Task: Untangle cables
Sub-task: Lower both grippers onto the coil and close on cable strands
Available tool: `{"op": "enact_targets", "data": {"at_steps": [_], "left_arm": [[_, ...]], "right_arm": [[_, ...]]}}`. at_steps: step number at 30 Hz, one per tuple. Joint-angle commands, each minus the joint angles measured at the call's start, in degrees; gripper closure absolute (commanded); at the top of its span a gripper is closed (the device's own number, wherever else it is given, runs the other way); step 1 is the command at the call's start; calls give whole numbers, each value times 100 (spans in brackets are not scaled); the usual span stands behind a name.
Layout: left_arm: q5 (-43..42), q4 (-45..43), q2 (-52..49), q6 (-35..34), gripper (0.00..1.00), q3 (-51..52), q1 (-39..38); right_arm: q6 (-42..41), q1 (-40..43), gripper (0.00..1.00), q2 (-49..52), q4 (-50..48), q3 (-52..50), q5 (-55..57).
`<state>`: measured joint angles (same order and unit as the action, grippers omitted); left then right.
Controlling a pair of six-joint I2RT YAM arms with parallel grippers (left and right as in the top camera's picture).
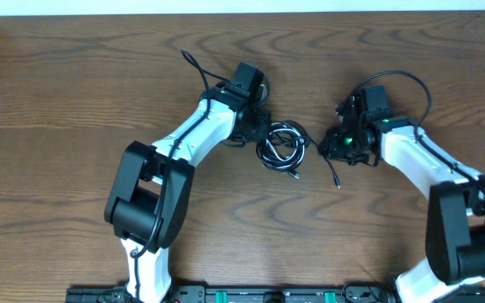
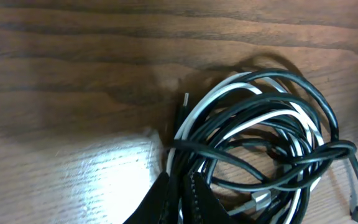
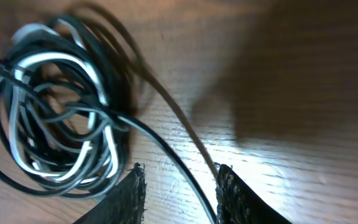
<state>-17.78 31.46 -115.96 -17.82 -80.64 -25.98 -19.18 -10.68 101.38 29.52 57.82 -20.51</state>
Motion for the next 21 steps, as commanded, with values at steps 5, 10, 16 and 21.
{"op": "enact_targets", "data": {"at_steps": [5,10,16,21], "left_arm": [[-31,-31,-415,474,92,4,-81],[-396,-4,-431,1088,92,7,-87],[-409,258,-367,1294,92,2,-70],[-407,527,-68,1287,92,-247,20]], "right_arm": [[254,-15,90,365,-2,50,-514],[553,-13,99,348,-282,50,-994],[741,-13,98,348,-356,50,-975],[898,-2,49,348,-404,52,-745]]}}
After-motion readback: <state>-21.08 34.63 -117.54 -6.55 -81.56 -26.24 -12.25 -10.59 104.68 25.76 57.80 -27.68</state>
